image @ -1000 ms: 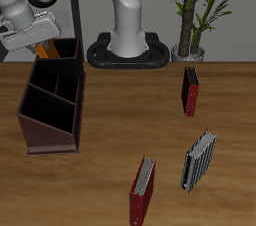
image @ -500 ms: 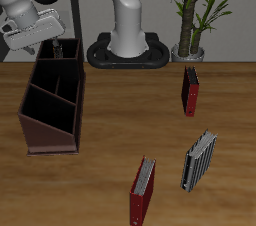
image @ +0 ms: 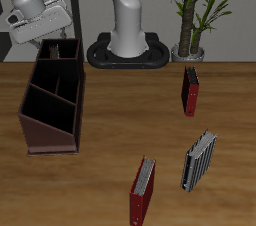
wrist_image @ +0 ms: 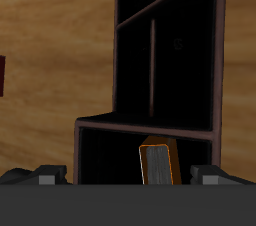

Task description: Place the orange book into the right desk caddy's right compartment and place the left red book into the right desk caddy's right compartment

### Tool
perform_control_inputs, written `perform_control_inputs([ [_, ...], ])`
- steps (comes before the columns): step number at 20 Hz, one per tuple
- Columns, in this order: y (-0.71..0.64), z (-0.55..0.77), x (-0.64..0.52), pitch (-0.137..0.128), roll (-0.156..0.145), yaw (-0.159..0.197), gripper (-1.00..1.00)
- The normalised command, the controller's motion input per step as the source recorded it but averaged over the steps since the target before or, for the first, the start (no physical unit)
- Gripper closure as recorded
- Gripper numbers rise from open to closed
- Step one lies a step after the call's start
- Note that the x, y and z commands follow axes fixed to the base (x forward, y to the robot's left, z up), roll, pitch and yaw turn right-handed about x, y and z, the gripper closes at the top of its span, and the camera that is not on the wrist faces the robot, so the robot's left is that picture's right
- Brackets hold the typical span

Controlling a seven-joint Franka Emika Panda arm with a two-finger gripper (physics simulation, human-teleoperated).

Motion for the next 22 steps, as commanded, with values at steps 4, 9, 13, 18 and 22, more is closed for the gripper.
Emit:
perform_control_inputs([
  [4,0.56,0.3,0.18,-0.083,-0.042,-0.017,-1.0],
  [9,0.62,0.18,0.21,-0.034,0.023,-0.006,-1.0],
  [13,0.73,0.21,0.29,-0.053,-0.021,-0.02,-1.0],
  [18,0.56,0.22,0.33,-0.055,-0.087,-0.016,-1.0],
  [22,0.39,0.15,0.28,-0.028,-0.003,-0.029,-1.0],
])
